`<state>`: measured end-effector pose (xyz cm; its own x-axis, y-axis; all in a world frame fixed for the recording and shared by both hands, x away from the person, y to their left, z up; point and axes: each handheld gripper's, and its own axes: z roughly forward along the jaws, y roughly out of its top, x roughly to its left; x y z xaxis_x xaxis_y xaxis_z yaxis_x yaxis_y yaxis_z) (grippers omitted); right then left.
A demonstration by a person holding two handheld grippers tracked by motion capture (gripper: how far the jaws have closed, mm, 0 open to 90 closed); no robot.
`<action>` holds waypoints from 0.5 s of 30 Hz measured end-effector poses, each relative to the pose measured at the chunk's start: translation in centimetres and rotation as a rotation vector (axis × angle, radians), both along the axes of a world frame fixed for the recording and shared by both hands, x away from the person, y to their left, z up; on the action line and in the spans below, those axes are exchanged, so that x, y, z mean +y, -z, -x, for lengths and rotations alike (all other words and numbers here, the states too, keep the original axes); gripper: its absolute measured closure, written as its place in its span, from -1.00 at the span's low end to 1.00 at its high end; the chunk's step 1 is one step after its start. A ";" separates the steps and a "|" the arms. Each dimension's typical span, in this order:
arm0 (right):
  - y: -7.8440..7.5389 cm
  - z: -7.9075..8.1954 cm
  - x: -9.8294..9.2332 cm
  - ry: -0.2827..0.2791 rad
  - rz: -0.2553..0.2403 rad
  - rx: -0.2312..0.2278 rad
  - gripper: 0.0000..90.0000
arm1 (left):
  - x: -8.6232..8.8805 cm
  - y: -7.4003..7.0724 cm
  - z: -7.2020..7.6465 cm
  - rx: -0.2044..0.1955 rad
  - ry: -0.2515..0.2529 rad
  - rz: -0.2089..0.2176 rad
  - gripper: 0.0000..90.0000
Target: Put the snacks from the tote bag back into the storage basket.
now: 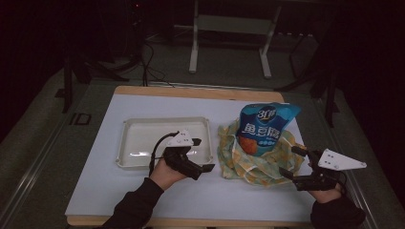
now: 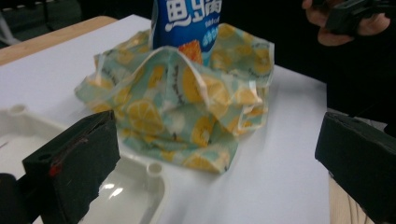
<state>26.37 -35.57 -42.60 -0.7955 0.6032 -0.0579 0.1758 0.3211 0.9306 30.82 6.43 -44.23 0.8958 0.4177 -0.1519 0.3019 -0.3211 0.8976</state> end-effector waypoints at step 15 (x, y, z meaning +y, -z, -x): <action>-0.1 -1.9 -0.5 0.035 -0.014 0.027 -0.69 | -3.4 -1.3 -2.6 -0.033 0.054 0.013 -0.99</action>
